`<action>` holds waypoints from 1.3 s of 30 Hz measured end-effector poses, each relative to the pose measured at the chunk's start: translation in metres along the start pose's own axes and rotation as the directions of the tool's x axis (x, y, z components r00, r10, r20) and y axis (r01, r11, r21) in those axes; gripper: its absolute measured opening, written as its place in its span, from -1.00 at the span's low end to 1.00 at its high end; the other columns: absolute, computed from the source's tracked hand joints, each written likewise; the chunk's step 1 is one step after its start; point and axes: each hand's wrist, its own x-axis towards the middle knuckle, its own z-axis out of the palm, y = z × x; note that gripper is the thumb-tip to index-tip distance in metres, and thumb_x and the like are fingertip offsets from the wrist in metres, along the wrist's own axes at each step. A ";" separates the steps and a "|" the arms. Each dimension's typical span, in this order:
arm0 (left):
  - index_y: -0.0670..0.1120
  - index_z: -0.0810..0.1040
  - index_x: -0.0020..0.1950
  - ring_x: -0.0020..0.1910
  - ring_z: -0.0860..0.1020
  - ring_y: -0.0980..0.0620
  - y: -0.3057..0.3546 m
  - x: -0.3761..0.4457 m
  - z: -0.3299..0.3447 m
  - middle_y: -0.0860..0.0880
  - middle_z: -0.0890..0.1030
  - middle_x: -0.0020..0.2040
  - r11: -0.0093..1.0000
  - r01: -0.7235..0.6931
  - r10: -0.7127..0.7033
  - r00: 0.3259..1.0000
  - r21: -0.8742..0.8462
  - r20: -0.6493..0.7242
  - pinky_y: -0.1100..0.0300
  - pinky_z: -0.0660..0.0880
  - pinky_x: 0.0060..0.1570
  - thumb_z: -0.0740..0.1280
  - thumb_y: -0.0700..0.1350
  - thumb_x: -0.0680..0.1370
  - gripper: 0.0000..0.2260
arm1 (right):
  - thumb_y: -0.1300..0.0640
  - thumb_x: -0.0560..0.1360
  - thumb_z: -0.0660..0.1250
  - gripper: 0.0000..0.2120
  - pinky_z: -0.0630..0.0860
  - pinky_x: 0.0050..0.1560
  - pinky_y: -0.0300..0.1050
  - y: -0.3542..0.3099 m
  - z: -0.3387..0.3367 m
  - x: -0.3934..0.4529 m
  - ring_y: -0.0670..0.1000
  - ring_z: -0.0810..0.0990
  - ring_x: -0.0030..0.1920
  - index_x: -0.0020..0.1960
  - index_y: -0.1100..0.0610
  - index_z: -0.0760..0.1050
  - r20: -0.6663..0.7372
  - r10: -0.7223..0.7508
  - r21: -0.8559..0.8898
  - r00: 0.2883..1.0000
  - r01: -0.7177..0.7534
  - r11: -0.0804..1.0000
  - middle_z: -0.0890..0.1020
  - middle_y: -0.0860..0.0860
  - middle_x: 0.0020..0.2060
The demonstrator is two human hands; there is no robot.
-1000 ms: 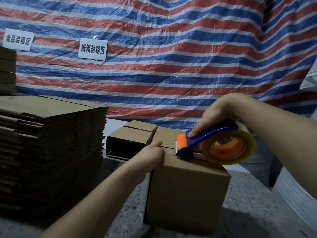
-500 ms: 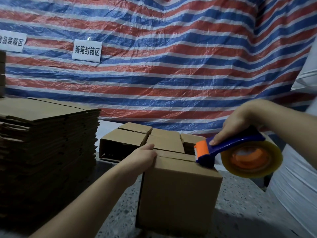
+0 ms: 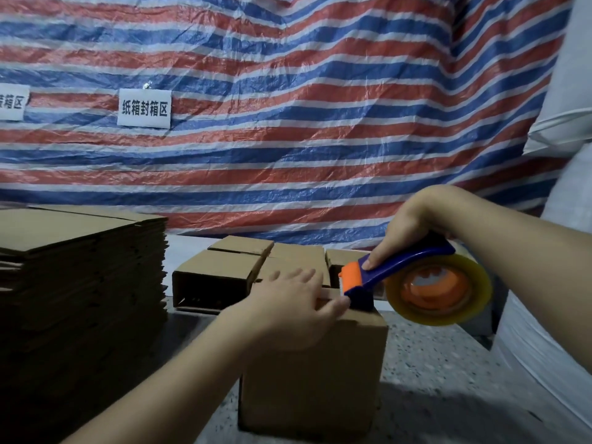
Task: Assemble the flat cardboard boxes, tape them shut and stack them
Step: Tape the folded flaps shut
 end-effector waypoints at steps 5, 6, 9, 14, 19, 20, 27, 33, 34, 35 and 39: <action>0.00 0.03 0.61 0.58 0.07 0.03 -0.001 0.001 0.012 0.00 0.09 0.61 0.995 0.021 -0.030 0.996 0.101 0.085 -0.07 -0.04 0.52 -0.13 0.59 0.40 -0.05 | -0.46 0.28 0.45 -0.24 0.64 -0.24 -0.16 0.005 -0.002 0.002 0.03 0.75 -0.20 0.17 0.14 0.58 -0.010 -0.048 0.004 0.999 0.048 0.999 0.76 0.08 -0.15; 0.00 0.06 0.61 0.58 0.09 0.03 -0.001 0.001 0.012 0.00 0.12 0.61 0.994 0.017 -0.024 0.997 0.106 0.073 -0.08 -0.01 0.52 -0.13 0.59 0.39 -0.04 | -0.46 0.27 0.45 -0.22 0.64 -0.21 -0.15 0.008 -0.002 0.002 0.04 0.75 -0.17 0.18 0.15 0.58 -0.005 -0.058 0.015 0.998 0.058 0.998 0.76 0.08 -0.12; 0.01 0.12 0.59 0.56 0.15 0.04 -0.001 -0.001 0.013 0.01 0.19 0.59 0.993 -0.003 -0.003 0.999 0.116 0.047 -0.08 0.05 0.52 -0.15 0.59 0.39 -0.06 | -0.48 0.15 0.49 -0.11 0.64 -0.14 -0.10 0.024 -0.007 0.000 0.07 0.73 -0.14 0.19 0.18 0.59 0.002 -0.108 0.076 0.994 0.108 0.991 0.74 0.12 -0.08; 0.02 0.12 0.59 0.55 0.15 0.05 -0.003 -0.002 0.014 0.02 0.18 0.59 0.992 -0.005 0.001 1.000 0.129 0.029 -0.07 0.07 0.52 -0.16 0.58 0.41 -0.08 | -0.49 -0.09 0.57 0.02 0.63 -0.20 -0.11 0.052 -0.009 0.005 0.07 0.73 -0.18 0.15 0.18 0.62 0.017 -0.090 0.111 0.996 0.087 0.990 0.74 0.12 -0.10; 0.03 -0.02 0.62 0.58 0.05 0.07 -0.001 -0.002 0.013 0.04 0.06 0.62 0.992 0.015 -0.024 0.997 0.127 0.071 -0.07 -0.01 0.55 -0.16 0.57 0.41 -0.08 | -0.50 0.15 0.47 -0.17 0.62 -0.22 -0.16 0.049 0.009 0.022 0.02 0.74 -0.21 0.13 0.13 0.60 0.051 -0.069 0.047 0.996 0.066 0.997 0.75 0.06 -0.15; 0.04 -0.04 0.62 0.59 0.03 0.07 -0.001 -0.002 0.011 0.04 0.04 0.62 0.992 0.019 -0.030 0.996 0.125 0.086 -0.07 -0.03 0.55 -0.15 0.57 0.42 -0.09 | -0.50 0.18 0.46 -0.18 0.62 -0.22 -0.16 0.049 0.011 0.023 0.01 0.74 -0.20 0.14 0.13 0.60 0.043 -0.067 0.055 0.997 0.064 0.996 0.75 0.06 -0.15; -0.04 0.01 0.61 0.60 -0.10 -0.02 0.031 0.013 0.000 -0.07 0.00 0.62 0.982 -0.076 0.071 0.997 0.175 0.035 -0.13 -0.23 0.53 -0.10 0.51 0.48 -0.13 | -0.49 0.28 0.43 -0.25 0.64 -0.19 -0.17 0.047 0.012 0.020 0.02 0.75 -0.17 0.17 0.11 0.57 -0.001 -0.043 0.068 0.999 0.043 0.997 0.76 0.05 -0.14; -0.05 0.32 0.44 0.39 0.36 -0.06 0.053 0.021 0.025 -0.09 0.42 0.41 0.989 -0.029 0.026 0.999 0.142 0.028 -0.11 0.28 0.42 0.03 0.51 0.48 -0.22 | -0.48 0.32 0.40 -0.28 0.61 -0.29 -0.21 0.049 0.015 0.018 -0.01 0.74 -0.24 0.13 0.12 0.58 0.011 -0.072 0.094 0.997 0.071 0.993 0.75 0.03 -0.21; -0.04 0.33 0.43 0.38 0.37 -0.06 0.051 0.022 0.027 -0.08 0.43 0.39 0.988 -0.025 0.022 1.000 0.149 0.019 -0.10 0.30 0.41 0.02 0.51 0.48 -0.23 | -0.48 0.33 0.39 -0.29 0.61 -0.31 -0.22 0.051 0.015 0.018 -0.02 0.74 -0.26 0.12 0.12 0.58 0.004 -0.086 0.094 0.996 0.086 0.992 0.75 0.02 -0.23; -0.04 0.32 0.45 0.40 0.36 -0.06 0.050 0.022 0.028 -0.08 0.42 0.41 0.989 -0.024 0.022 1.000 0.149 0.017 -0.10 0.29 0.42 0.02 0.51 0.48 -0.22 | -0.48 0.33 0.39 -0.29 0.60 -0.31 -0.23 0.053 0.013 0.017 -0.03 0.74 -0.26 0.12 0.12 0.58 -0.006 -0.098 0.090 0.995 0.098 0.991 0.75 0.02 -0.22; -0.04 0.25 0.51 0.46 0.31 -0.05 0.050 0.022 0.028 -0.07 0.36 0.48 0.988 -0.027 0.027 1.000 0.154 0.003 -0.10 0.24 0.46 0.00 0.51 0.47 -0.18 | -0.49 0.25 0.41 -0.23 0.62 -0.28 -0.19 0.069 0.006 0.008 0.01 0.74 -0.22 0.14 0.14 0.59 -0.015 -0.114 0.098 0.993 0.114 0.989 0.75 0.06 -0.16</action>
